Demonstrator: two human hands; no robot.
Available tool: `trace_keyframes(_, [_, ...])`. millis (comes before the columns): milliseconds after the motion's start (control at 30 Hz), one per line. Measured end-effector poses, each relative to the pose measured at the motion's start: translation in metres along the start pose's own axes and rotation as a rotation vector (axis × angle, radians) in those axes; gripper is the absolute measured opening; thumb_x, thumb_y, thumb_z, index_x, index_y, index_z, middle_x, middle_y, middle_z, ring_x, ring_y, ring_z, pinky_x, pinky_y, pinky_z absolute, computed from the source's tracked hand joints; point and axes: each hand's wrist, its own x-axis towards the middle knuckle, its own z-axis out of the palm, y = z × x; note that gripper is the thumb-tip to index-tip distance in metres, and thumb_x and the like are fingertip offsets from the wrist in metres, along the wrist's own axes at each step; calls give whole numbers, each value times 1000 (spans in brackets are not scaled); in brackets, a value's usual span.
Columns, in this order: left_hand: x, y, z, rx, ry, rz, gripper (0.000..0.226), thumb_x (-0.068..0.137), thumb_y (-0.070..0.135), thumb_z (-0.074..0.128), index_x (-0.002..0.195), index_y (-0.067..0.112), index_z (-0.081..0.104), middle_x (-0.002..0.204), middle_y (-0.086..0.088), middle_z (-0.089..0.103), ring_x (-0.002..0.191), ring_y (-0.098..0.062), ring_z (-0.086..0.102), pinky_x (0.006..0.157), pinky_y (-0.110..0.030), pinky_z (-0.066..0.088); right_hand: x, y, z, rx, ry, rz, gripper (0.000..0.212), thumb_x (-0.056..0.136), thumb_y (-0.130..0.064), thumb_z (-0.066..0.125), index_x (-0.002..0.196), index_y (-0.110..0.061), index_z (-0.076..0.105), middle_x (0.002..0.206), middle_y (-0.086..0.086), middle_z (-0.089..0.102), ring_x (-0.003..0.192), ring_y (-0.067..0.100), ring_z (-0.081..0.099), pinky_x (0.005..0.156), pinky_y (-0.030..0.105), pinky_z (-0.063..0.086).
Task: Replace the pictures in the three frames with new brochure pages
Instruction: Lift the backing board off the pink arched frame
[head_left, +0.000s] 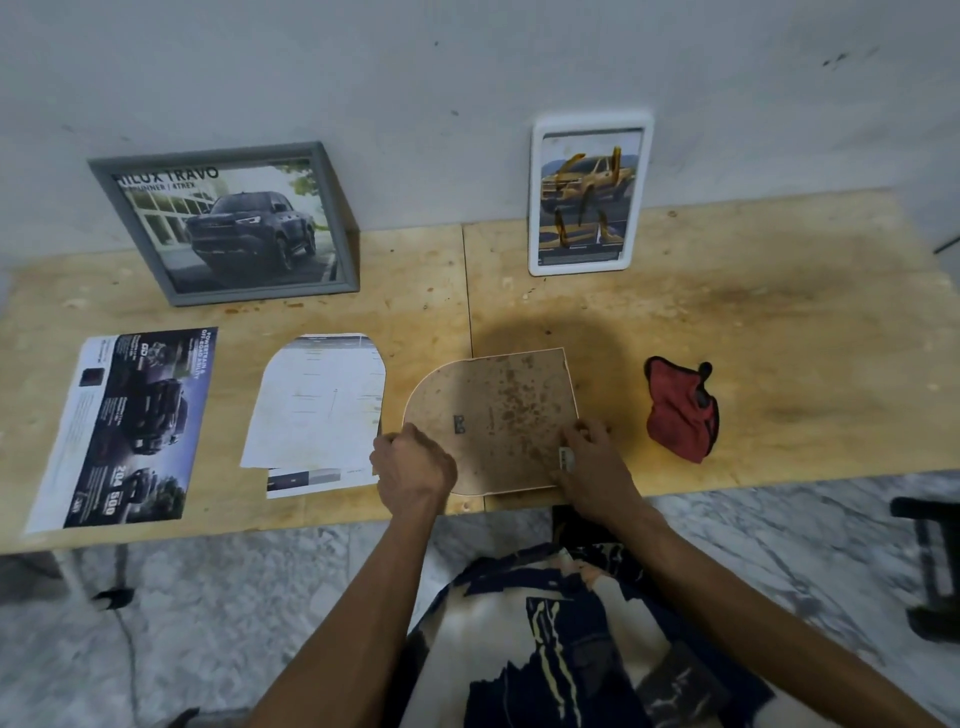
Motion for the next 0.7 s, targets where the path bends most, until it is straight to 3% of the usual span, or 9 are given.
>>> trace_keyframes(133, [9,16,1,-165,-6,-185,40,84,28,60,119,8,68,129,-17,55,122,-36,48,99,-41,46,4,3,2,-22,-20,-2,30,87,-9,65,115,-3,57,138,13,37,116,25,46,83,17,33])
trace_keyframes(267, [23,25,-8,-148,-70,-359,52,83,30,71,125,2,58,134,-17,49,127,-33,41,100,-39,40,5,3,2,-10,-45,16,38,85,-17,70,120,-7,58,143,11,31,124,27,43,91,24,38])
trace_keyframes(367, [32,21,-10,-173,-102,-383,58,80,39,73,124,3,59,129,-14,52,125,-34,43,105,-41,41,7,1,0,-25,-63,35,41,85,-21,72,121,-8,58,144,8,30,125,26,42,87,25,39])
trace_keyframes(400, [39,17,-8,-229,-126,-405,69,73,47,78,123,3,59,127,-14,54,124,-35,45,104,-44,43,7,1,0,-29,-64,28,40,84,-21,72,119,-7,59,143,9,30,124,27,42,86,24,38])
trace_keyframes(467, [72,-7,15,-320,-147,-445,103,37,69,85,116,7,63,120,-10,61,114,-35,57,93,-50,53,8,2,1,-36,-61,19,35,84,-19,72,115,-6,60,142,12,31,123,28,43,84,24,38])
trace_keyframes(533, [103,-30,44,-320,-173,-433,117,9,77,82,105,10,67,108,-8,68,98,-33,66,79,-51,59,9,3,3,-59,-59,15,29,84,-16,70,109,-5,60,139,15,33,124,31,41,87,27,41])
trace_keyframes(633, [88,-22,28,-334,-224,-362,89,36,59,92,100,2,68,100,-11,72,91,-33,70,81,-49,61,8,3,4,-67,-68,15,30,83,-14,69,110,-5,58,138,18,33,124,34,37,92,30,40])
trace_keyframes(700, [65,-6,5,-356,-218,-345,84,42,55,91,103,0,70,101,-15,73,92,-35,72,82,-52,60,6,4,5,-38,-63,23,38,82,-15,71,117,-7,57,139,16,31,122,33,37,94,31,39])
